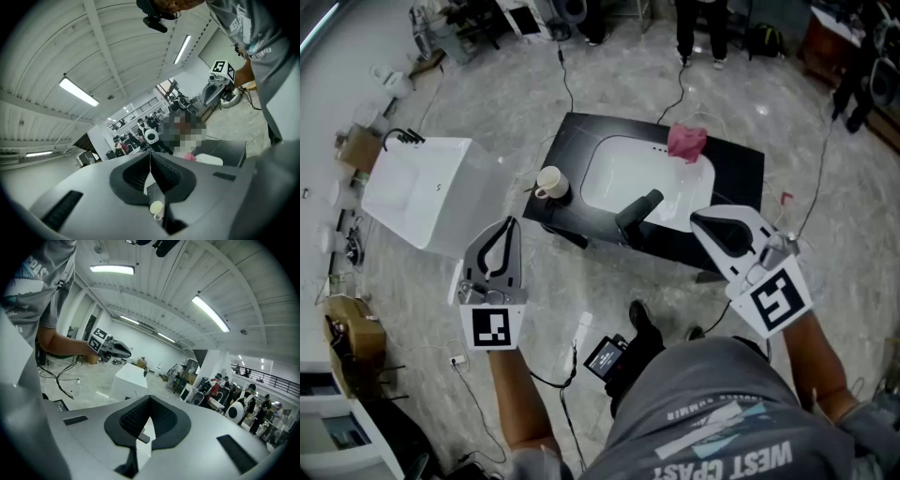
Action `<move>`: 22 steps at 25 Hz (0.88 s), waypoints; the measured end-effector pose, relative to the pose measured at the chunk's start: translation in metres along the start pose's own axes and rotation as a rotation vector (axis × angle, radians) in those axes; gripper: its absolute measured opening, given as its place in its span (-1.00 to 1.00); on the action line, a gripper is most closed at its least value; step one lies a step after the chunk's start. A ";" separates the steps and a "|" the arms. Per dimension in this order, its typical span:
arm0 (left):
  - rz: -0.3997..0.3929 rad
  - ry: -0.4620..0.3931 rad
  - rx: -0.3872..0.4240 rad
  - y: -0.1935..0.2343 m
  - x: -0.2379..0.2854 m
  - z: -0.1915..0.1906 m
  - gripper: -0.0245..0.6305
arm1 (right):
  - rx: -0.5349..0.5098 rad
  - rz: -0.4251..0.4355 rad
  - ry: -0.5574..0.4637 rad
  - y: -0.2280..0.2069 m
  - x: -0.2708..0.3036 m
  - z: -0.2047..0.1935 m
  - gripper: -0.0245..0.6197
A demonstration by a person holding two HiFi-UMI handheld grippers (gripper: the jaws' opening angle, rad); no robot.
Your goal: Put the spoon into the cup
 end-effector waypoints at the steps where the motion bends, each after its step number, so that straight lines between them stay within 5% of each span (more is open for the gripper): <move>1: -0.017 0.008 0.034 -0.004 -0.004 0.010 -0.90 | -0.008 0.007 -0.011 0.002 -0.004 0.003 -0.83; 4: -0.051 0.021 0.094 -0.015 -0.014 0.035 -0.90 | -0.018 0.016 -0.037 0.006 -0.019 0.008 -0.83; 22: -0.032 -0.001 0.040 -0.094 -0.065 0.107 -0.90 | -0.037 -0.002 -0.059 0.018 -0.117 -0.010 -0.83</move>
Point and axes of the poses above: the fingertips, and each gripper's own axes: x forward along the fingers, y to its left, z out of its top, the point moved 5 cm from there along -x, backward along the fingers, and after that the axes turned 3 degrees about x, right-handed, at the moved point
